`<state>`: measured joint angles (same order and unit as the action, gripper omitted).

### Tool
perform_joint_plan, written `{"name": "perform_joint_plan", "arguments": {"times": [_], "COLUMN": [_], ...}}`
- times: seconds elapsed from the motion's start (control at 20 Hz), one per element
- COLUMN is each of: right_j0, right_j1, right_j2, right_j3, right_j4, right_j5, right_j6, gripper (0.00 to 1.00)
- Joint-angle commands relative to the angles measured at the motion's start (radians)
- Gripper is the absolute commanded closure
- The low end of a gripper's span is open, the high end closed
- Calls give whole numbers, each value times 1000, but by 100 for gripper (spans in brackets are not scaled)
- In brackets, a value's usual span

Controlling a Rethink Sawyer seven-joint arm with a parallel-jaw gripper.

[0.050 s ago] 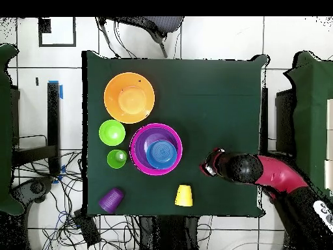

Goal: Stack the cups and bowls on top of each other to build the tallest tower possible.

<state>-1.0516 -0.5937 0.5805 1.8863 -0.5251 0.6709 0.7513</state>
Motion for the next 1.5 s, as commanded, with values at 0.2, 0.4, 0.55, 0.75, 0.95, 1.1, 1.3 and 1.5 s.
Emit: {"name": "perform_joint_plan", "arguments": {"times": [0.2, 0.4, 0.55, 0.75, 0.95, 1.1, 1.3, 1.5], "right_j0": [-8, -28, -40, -67, -100, -115, -139, -145], "right_j1": [24, 19, 14, 7, -18, -61, -101, -87], "right_j2": [88, 109, 129, 171, 244, 306, 388, 405], "right_j3": [-40, -37, -33, -20, 7, 32, 64, 67], "right_j4": [-103, -105, -107, -94, -39, 15, 59, 47], "right_j5": [146, 161, 174, 204, 224, 252, 220, 145], "right_j6": [-233, -233, -232, -256, -242, -201, -144, -90], "gripper": [0, 0, 0, 0, 0, 0, 0, 0]}}
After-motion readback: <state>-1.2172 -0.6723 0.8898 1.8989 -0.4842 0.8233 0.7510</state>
